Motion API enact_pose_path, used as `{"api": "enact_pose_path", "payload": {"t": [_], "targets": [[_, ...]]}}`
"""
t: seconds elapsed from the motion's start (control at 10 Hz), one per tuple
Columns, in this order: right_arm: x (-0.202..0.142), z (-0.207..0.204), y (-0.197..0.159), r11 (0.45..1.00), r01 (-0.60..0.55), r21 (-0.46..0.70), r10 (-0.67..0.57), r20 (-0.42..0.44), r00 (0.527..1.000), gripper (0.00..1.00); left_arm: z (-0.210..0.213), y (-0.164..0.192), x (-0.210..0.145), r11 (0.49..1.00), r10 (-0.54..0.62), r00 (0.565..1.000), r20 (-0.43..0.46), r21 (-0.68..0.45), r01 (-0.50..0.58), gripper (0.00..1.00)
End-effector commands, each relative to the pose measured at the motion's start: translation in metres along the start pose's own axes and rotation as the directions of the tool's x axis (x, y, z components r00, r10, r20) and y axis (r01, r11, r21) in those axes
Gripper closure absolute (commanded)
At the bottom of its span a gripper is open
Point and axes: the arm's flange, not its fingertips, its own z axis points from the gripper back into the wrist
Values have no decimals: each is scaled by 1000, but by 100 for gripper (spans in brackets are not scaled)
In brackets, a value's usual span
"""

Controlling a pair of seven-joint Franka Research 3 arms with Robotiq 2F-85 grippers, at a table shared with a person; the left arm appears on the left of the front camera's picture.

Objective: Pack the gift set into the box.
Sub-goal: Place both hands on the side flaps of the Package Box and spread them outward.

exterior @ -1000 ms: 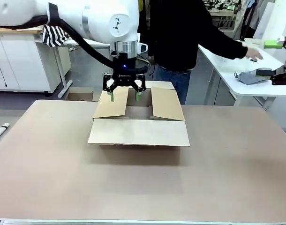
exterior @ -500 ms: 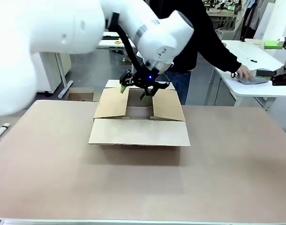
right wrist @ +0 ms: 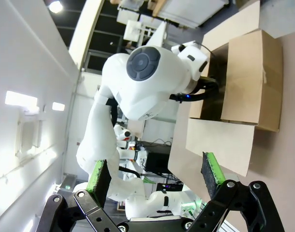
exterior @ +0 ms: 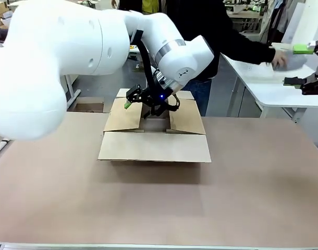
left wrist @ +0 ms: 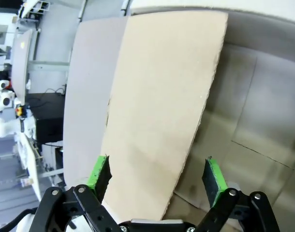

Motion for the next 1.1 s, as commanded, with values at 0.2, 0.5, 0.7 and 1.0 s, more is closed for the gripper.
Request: {"api": "enact_pose_path", "payload": {"t": [0.2, 0.5, 0.7, 1.0], "targets": [[3, -3, 0, 999, -25, 22, 25, 11, 1000, 0, -8, 8, 14, 997, -74, 997, -22, 1, 74, 0], [3, -3, 0, 999, -25, 22, 25, 11, 1000, 0, -11, 35, 14, 997, -37, 999, -5, 64, 38, 0], [3, -3, 0, 999, -25, 22, 25, 11, 1000, 0, -3, 55, 12, 997, -2, 1000, 26, 71, 0, 0], [3, -3, 0, 999, -25, 22, 25, 11, 1000, 0, 3, 84, 12, 989, 67, 997, 47, 128, -73, 0]]}}
